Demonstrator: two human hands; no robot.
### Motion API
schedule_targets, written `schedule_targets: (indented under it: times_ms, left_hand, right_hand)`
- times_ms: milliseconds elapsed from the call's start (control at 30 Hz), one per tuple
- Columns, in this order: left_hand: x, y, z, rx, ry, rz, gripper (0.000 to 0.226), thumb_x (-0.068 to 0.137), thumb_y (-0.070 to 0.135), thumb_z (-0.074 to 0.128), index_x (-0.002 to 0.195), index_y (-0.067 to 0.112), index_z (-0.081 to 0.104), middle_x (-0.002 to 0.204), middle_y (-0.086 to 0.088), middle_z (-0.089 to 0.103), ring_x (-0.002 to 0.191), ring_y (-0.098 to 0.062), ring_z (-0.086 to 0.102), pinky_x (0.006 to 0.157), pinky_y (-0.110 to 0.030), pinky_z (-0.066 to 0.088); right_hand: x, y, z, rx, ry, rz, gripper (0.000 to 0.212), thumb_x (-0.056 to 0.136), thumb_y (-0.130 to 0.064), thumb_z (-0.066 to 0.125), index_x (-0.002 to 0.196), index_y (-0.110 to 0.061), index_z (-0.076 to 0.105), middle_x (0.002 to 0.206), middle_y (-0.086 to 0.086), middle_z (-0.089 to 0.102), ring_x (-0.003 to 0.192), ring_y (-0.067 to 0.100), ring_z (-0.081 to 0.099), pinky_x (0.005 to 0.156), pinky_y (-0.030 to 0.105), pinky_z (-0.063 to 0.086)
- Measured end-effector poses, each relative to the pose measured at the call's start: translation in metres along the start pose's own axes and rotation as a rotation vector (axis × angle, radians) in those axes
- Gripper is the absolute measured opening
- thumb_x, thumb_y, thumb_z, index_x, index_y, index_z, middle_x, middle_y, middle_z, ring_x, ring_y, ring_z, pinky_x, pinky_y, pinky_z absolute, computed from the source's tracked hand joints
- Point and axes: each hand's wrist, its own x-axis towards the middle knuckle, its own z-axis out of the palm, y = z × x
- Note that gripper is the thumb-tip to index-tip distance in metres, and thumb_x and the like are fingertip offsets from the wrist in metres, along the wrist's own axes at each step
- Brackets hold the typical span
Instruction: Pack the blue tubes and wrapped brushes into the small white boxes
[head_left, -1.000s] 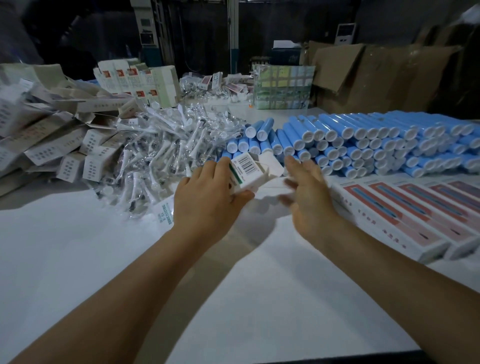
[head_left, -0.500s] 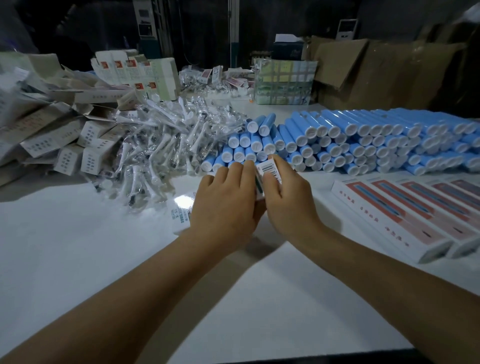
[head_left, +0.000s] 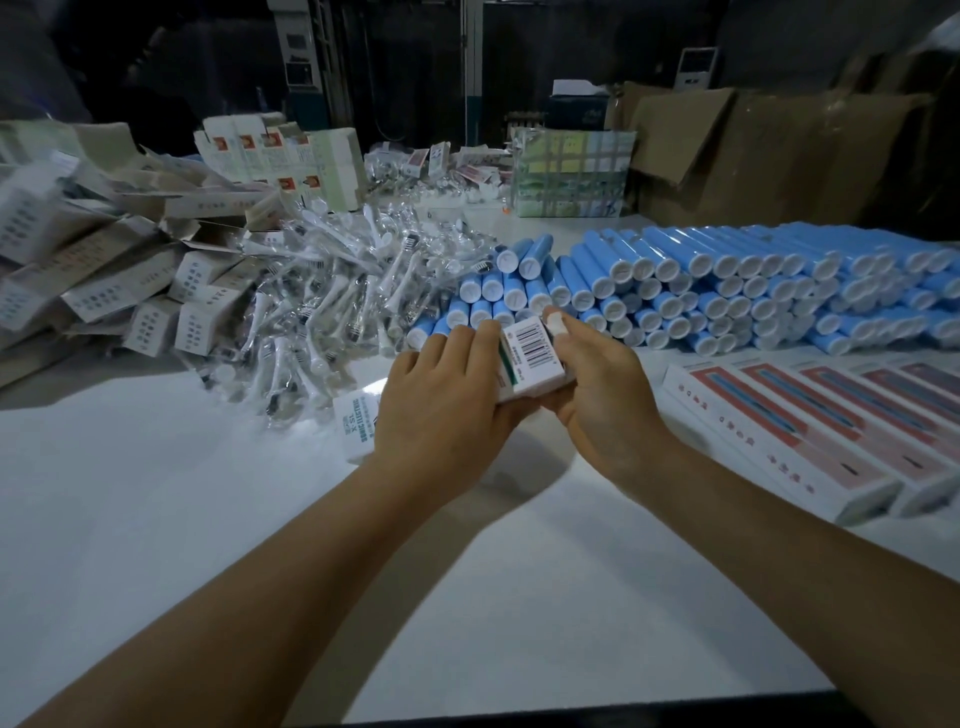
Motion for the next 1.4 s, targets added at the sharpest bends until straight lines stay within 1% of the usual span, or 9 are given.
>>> schedule_targets:
  times_ms: [367, 533, 700, 800, 1033, 1167, 1233, 1333, 1400]
  left_hand:
    - [-0.002, -0.005, 0.005, 0.069, -0.02, 0.059, 0.071, 0.073, 0.045, 0.074, 0.121, -0.004, 0.058, 0.102, -0.018, 0.065, 0.085, -0.037, 0.061, 0.069, -0.043, 0.048]
    - [-0.002, -0.003, 0.002, 0.088, -0.016, 0.037, 0.07, 0.079, 0.052, 0.053, 0.125, -0.001, 0.056, 0.105, -0.015, 0.064, 0.089, -0.035, 0.06, 0.071, -0.041, 0.046]
    - [0.0, -0.008, 0.006, 0.118, -0.058, -0.007, 0.076, 0.083, 0.061, 0.043, 0.138, 0.008, 0.042, 0.123, -0.007, 0.056, 0.106, -0.028, 0.054, 0.083, -0.038, 0.039]
    - [0.001, -0.013, 0.009, 0.126, -0.064, -0.034, 0.076, 0.085, 0.061, 0.046, 0.141, 0.011, 0.037, 0.126, -0.005, 0.053, 0.11, -0.026, 0.051, 0.086, -0.036, 0.037]
    - [-0.001, -0.009, 0.008, 0.196, -0.024, 0.014, 0.072, 0.076, 0.053, 0.071, 0.122, 0.0, 0.057, 0.102, -0.014, 0.065, 0.087, -0.032, 0.062, 0.07, -0.039, 0.047]
    - [-0.002, -0.011, 0.005, 0.181, -0.057, 0.0, 0.074, 0.08, 0.057, 0.064, 0.13, 0.002, 0.052, 0.11, -0.012, 0.063, 0.094, -0.031, 0.06, 0.074, -0.039, 0.045]
    - [0.0, -0.013, 0.004, 0.141, -0.077, -0.026, 0.078, 0.084, 0.063, 0.048, 0.137, 0.006, 0.044, 0.119, -0.01, 0.059, 0.103, -0.03, 0.057, 0.08, -0.039, 0.041]
    - [0.003, -0.014, 0.004, 0.162, -0.082, -0.026, 0.085, 0.08, 0.067, 0.027, 0.14, 0.008, 0.039, 0.122, -0.008, 0.056, 0.106, -0.029, 0.054, 0.082, -0.038, 0.039]
    - [0.003, -0.016, 0.006, 0.211, -0.107, -0.016, 0.086, 0.079, 0.067, 0.021, 0.141, 0.009, 0.035, 0.124, -0.007, 0.054, 0.107, -0.028, 0.053, 0.083, -0.037, 0.038]
  right_hand:
    - [0.001, 0.004, -0.001, -0.052, 0.045, 0.02, 0.034, 0.093, -0.001, 0.04, 0.115, -0.015, 0.063, 0.091, 0.007, 0.072, 0.086, 0.019, 0.069, 0.081, 0.041, 0.056]
    - [0.0, 0.005, 0.001, 0.016, -0.067, 0.03, 0.03, 0.095, -0.008, 0.035, 0.102, -0.012, 0.064, 0.086, 0.006, 0.069, 0.085, 0.018, 0.064, 0.078, 0.034, 0.051]
    - [0.001, 0.017, -0.001, -0.342, 0.025, -0.076, 0.03, 0.095, -0.01, 0.045, 0.09, -0.033, 0.063, 0.084, -0.009, 0.072, 0.085, 0.009, 0.069, 0.083, 0.034, 0.056]
    - [-0.001, 0.021, -0.003, -0.561, 0.068, -0.131, 0.021, 0.095, -0.021, 0.05, 0.101, -0.031, 0.067, 0.083, -0.015, 0.07, 0.086, 0.007, 0.067, 0.083, 0.033, 0.057]
    - [-0.009, 0.026, -0.003, -0.861, 0.079, -0.323, 0.039, 0.101, -0.023, 0.043, 0.137, -0.013, 0.05, 0.103, -0.009, 0.06, 0.083, -0.004, 0.058, 0.065, -0.001, 0.043]
    - [-0.011, 0.024, -0.002, -0.879, 0.033, -0.334, 0.038, 0.1, -0.025, 0.043, 0.136, -0.016, 0.051, 0.105, -0.006, 0.066, 0.083, -0.002, 0.062, 0.064, 0.005, 0.047]
    - [-0.009, 0.021, -0.002, -0.792, 0.002, -0.302, 0.037, 0.098, -0.022, 0.046, 0.135, -0.021, 0.053, 0.099, -0.014, 0.066, 0.089, -0.005, 0.062, 0.075, 0.014, 0.052]
    - [-0.004, 0.02, -0.003, -0.624, -0.064, -0.147, 0.051, 0.096, -0.019, 0.05, 0.145, -0.026, 0.039, 0.1, -0.006, 0.069, 0.1, 0.022, 0.064, 0.088, 0.037, 0.055]
    - [-0.003, 0.021, -0.003, -0.55, -0.098, -0.082, 0.052, 0.096, -0.016, 0.051, 0.145, -0.028, 0.04, 0.102, -0.008, 0.069, 0.097, 0.025, 0.065, 0.08, 0.035, 0.058]
